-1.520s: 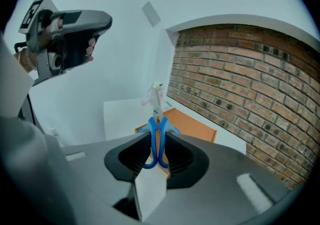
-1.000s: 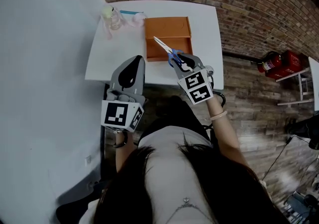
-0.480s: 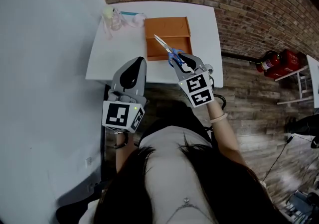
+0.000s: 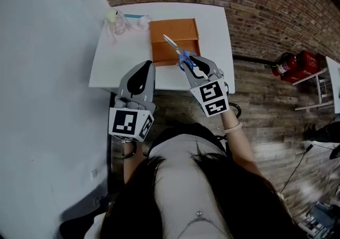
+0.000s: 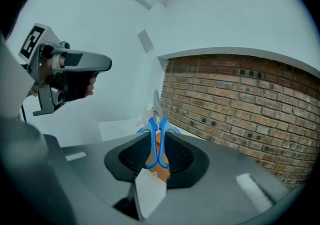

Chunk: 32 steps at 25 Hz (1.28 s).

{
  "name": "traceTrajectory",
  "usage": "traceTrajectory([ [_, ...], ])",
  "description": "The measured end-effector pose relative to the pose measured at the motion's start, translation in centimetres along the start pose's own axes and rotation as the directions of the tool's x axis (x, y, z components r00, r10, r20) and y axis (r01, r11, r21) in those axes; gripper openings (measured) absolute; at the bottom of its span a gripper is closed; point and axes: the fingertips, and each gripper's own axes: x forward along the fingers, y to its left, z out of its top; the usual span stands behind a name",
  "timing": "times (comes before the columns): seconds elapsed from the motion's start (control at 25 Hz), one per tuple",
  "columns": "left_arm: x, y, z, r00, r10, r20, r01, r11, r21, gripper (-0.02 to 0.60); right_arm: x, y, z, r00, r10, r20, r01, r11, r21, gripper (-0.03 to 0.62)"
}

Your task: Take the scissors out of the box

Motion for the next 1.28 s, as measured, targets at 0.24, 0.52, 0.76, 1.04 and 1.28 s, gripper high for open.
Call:
traceTrajectory([
  [0.24, 0.9, -1.4, 0.3, 1.0, 0.024, -0.007, -0.024, 1.0, 0.0, 0.0, -1.4, -1.2, 0.2, 1.0, 0.015, 0.015, -0.015, 1.0, -0.011, 0.098],
  [0.52, 1.9, -3.5, 0.5, 0.999, 0.038, -0.017, -0.038, 0.999, -0.007, 0.0, -3.7, -2.7, -0.2, 1.0, 0.028, 0.011, -0.028, 1.0, -0.015, 0.098],
  [0.76, 2.8, -5.8, 0.8, 0.999, 0.045, -0.024, -0.045, 0.999, -0.002, 0.0, -6.0, -4.1, -0.4, 0.999, 0.032, 0.03, -0.032, 0.999, -0.007, 0.098],
  [1.04, 3.4, -8.4, 0.8, 0.998, 0.05, -0.031, -0.05, 0.999, 0.008, 0.0, -8.4, -5.4, -0.5, 0.997, 0.032, 0.063, -0.033, 0.999, 0.012, 0.098],
  [1.28, 4.1, -10.4, 0.9, 0.997, 0.064, -0.045, -0.063, 0.998, 0.027, 0.0, -10.0, -6.3, -0.7, 0.995, 0.049, 0.091, -0.051, 0.998, 0.024, 0.098],
])
